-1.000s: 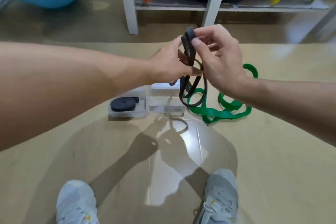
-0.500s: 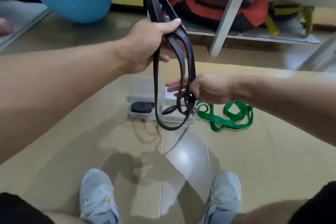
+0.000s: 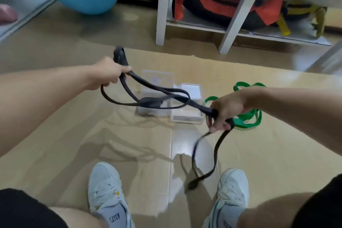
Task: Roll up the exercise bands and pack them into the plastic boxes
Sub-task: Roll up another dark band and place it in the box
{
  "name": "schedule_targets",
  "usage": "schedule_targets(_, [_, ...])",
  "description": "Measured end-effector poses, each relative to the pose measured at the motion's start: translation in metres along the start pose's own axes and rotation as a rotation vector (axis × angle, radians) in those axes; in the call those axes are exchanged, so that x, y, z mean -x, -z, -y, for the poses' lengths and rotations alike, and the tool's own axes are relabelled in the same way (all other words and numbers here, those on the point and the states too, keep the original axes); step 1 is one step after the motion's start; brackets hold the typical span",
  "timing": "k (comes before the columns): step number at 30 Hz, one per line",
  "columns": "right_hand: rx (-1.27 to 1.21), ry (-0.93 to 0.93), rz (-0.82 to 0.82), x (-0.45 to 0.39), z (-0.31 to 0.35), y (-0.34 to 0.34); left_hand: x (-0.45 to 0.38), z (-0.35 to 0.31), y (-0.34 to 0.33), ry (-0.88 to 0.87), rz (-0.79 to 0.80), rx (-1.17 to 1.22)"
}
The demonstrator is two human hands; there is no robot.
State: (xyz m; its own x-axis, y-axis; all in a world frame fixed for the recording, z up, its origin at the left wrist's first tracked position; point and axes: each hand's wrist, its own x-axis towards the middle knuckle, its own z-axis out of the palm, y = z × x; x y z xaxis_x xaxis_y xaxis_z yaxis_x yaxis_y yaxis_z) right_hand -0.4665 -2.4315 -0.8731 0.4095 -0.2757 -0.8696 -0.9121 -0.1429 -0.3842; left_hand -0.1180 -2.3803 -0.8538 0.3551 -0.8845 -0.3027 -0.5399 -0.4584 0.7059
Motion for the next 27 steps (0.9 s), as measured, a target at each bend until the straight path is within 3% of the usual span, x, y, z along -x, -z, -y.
schedule_targets(2, [0.279, -0.190, -0.191, -0.014, -0.008, 0.001, 0.001, 0.010, 0.002, -0.042, 0.039, -0.284])
schedule_targets(4, [0.424, -0.360, -0.262, -0.013, -0.018, 0.009, 0.003, 0.015, 0.005, -0.018, 0.181, -0.411])
schedule_targets(6, [0.423, -0.478, -0.285, -0.003, -0.032, 0.026, 0.001, 0.017, 0.007, 0.088, 0.359, -0.346])
schedule_targets(8, [0.334, -0.557, -0.308, 0.011, -0.047, 0.040, 0.000, 0.014, 0.004, 0.148, 0.440, -0.249])
schedule_targets(10, [0.329, -0.545, -0.371, 0.018, -0.065, 0.048, -0.005, 0.009, -0.005, 0.128, 0.377, -0.124])
schedule_targets(14, [0.188, -0.426, -0.426, 0.020, -0.097, 0.047, -0.017, -0.003, -0.008, 0.112, -0.032, 0.213])
schedule_targets(16, [0.161, -0.437, -0.376, 0.021, -0.102, 0.041, -0.027, -0.001, 0.002, 0.166, -0.116, 0.446])
schedule_targets(18, [0.161, -0.414, -0.344, 0.018, -0.102, 0.035, -0.031, 0.006, 0.015, 0.193, -0.159, 0.500])
schedule_targets(22, [0.157, -0.290, -0.320, 0.010, -0.091, 0.026, -0.034, 0.024, 0.026, 0.140, -0.133, 0.318])
schedule_targets(27, [0.053, -0.182, -0.438, 0.002, -0.077, 0.021, -0.026, 0.034, 0.022, 0.090, 0.319, -0.221])
